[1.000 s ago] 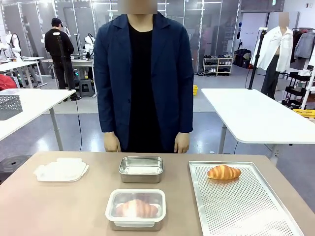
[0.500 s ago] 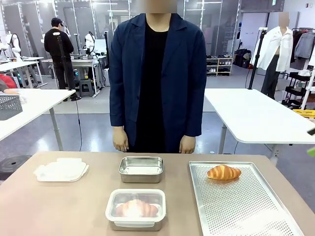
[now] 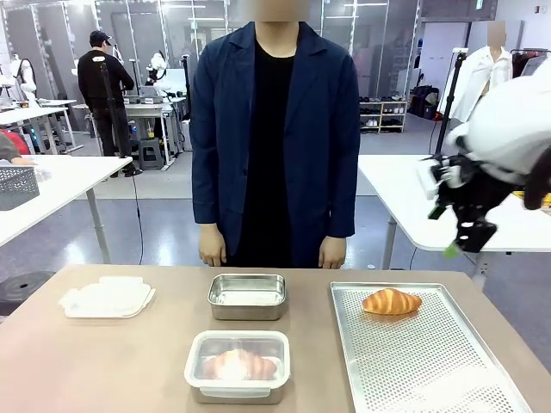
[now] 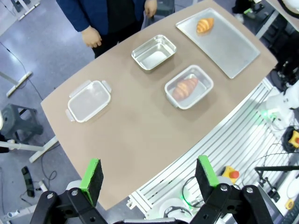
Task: Place the bread into the airtight container.
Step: Pick up a Butter Roll and place it into an empty Airtight Container.
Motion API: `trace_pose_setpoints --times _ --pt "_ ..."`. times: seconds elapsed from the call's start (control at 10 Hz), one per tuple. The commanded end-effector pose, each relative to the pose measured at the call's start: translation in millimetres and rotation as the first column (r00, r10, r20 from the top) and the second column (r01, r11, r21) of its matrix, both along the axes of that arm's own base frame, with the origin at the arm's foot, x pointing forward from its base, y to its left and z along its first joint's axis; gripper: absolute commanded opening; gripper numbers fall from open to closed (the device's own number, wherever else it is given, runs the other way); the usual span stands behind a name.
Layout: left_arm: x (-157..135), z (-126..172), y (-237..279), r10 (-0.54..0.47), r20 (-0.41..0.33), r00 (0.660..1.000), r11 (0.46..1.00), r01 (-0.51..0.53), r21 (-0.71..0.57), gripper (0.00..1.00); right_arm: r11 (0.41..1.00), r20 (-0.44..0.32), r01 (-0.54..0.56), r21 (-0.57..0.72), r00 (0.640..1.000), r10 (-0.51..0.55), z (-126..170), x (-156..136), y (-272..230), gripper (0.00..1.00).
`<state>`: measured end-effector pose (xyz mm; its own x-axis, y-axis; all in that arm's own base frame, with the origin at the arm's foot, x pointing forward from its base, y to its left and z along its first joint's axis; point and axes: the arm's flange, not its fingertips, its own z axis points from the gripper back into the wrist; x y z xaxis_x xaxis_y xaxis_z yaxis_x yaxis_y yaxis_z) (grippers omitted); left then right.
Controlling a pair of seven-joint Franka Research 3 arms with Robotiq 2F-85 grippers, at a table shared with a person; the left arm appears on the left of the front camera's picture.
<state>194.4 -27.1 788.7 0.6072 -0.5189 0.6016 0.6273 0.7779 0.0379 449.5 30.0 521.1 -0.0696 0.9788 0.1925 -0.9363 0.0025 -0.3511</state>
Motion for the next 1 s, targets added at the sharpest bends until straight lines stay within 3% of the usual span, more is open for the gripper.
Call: trace_pose_setpoints --times 0.0,0.2,0.4,0.6,0.7,0.9 --pt "0 2 1 -0.011 0.004 1.000 1.000 0.011 0.009 1.00 0.999 -0.092 0.007 -0.045 0.996 -0.011 -25 30 21 1.00" --pt "0 2 1 -0.011 0.004 1.000 1.000 0.011 0.009 1.00 0.997 -0.148 -0.011 -0.074 0.989 -0.001 -59 43 33 1.00" --pt "0 2 1 -0.011 0.004 1.000 1.000 0.011 0.009 1.00 0.997 -0.146 -0.003 -0.078 0.989 -0.008 -87 52 32 1.00" --pt "0 2 1 -0.011 0.004 1.000 1.000 0.011 0.009 1.00 0.998 -0.159 0.012 -0.057 0.987 -0.021 -80 41 23 1.00" --pt "0 2 1 -0.011 0.004 1.000 1.000 0.011 0.009 1.00 0.998 -0.172 -0.018 -0.068 0.985 0.006 -96 48 31 1.00" --pt "0 2 1 -0.011 0.004 1.000 1.000 0.011 0.009 1.00 0.998 -0.172 -0.018 -0.068 0.985 0.006 -96 48 31 1.00"
